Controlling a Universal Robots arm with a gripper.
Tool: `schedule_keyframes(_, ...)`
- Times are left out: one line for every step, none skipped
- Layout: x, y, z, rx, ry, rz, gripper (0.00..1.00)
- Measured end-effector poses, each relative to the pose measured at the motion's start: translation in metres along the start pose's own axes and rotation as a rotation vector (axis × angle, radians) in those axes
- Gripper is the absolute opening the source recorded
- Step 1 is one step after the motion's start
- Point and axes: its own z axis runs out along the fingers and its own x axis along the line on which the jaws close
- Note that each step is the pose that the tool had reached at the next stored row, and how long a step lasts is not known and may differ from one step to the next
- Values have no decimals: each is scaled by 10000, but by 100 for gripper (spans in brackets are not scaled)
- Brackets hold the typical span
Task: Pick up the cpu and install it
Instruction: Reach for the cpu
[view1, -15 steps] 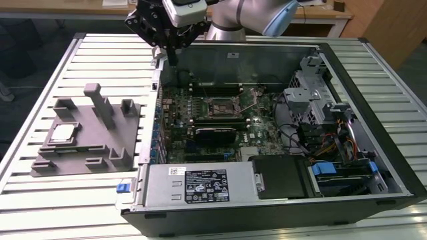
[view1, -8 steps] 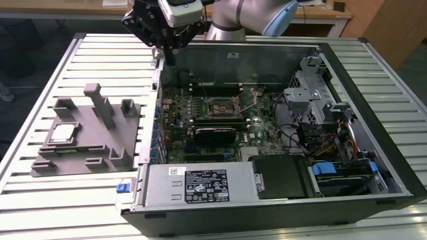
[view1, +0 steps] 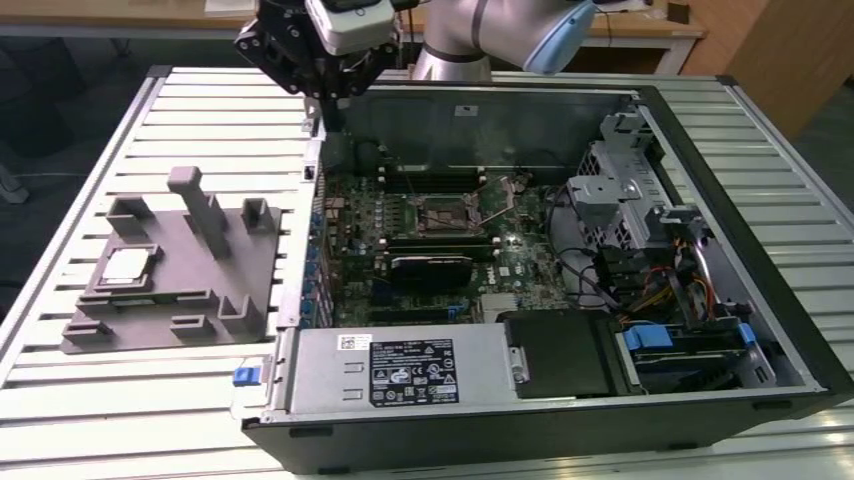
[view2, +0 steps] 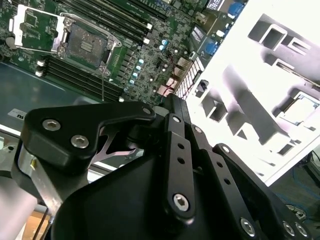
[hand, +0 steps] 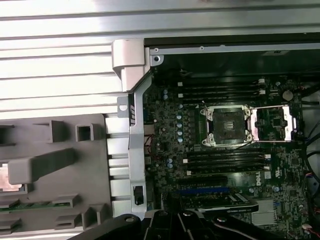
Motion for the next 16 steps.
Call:
schedule_keyframes(8,-1,0,0,0,1,11)
schedule_keyframes(17,-1,1,0,0,0,11)
schedule_keyframes(26,-2,1,-1,0,0,11)
schedule_keyframes(34,-3,1,-1,-1,1,11)
schedule_keyframes(44,-3,1,0,0,0,11)
schedule_keyframes(52,-4,1,0,0,0,11)
schedule_keyframes(61,-5,2,0,0,1,11)
schedule_keyframes(69,-5,2,0,0,1,11)
schedule_keyframes(77,-6,2,0,0,1,11)
schedule_keyframes(87,-7,2,0,0,1,11)
schedule_keyframes(95,-7,3,-1,0,1,11)
schedule_keyframes(103,-8,3,0,-1,1,11)
schedule_keyframes(113,-9,3,-1,0,1,11)
schedule_keyframes(122,-9,3,0,0,1,11)
schedule_keyframes(130,-10,3,-1,-1,1,11)
schedule_keyframes(139,-11,3,-1,-1,1,11)
